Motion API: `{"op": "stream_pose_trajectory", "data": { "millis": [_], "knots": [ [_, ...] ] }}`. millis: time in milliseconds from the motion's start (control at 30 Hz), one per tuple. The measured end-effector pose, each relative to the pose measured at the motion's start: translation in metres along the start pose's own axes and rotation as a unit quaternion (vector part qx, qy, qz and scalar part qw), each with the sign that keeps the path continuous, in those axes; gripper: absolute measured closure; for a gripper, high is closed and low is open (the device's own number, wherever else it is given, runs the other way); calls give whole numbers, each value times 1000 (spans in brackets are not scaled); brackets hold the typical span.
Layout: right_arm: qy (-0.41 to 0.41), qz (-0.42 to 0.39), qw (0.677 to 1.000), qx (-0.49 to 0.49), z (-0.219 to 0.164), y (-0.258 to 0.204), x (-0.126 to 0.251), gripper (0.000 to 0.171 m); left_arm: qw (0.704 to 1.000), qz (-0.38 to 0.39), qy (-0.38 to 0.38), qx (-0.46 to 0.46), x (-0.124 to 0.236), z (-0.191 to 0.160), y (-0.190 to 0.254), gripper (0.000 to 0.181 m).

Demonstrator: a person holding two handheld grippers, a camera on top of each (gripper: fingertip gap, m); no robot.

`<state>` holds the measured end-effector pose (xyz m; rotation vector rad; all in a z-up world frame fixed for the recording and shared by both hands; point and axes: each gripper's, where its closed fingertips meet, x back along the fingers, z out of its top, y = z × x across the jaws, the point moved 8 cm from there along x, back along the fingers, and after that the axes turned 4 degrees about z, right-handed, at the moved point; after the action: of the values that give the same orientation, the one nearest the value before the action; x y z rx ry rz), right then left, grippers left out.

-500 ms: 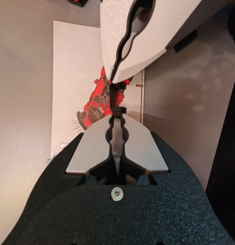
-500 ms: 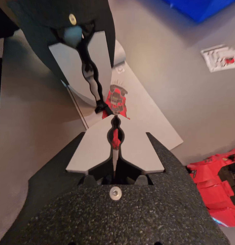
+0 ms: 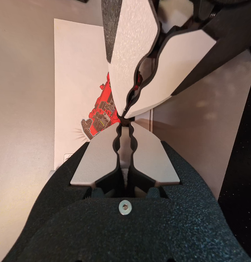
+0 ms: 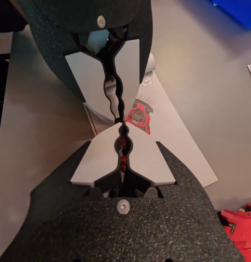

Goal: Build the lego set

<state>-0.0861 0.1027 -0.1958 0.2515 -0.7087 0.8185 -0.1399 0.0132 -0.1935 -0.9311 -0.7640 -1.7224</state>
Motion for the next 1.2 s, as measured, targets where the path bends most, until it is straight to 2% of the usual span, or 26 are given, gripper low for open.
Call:
{"op": "stream_pose_trajectory", "data": {
  "millis": [600, 1200],
  "knots": [
    [-9, -3, 1000, 8, 1, -3, -2, 171, 1000, -19, -7, 1, 0, 0, -2, 172],
    [-73, -35, 997, 7, 8, -7, -3, 171, 1000, -12, 8, -3, 15, -8, -3, 177]
  ]
}}
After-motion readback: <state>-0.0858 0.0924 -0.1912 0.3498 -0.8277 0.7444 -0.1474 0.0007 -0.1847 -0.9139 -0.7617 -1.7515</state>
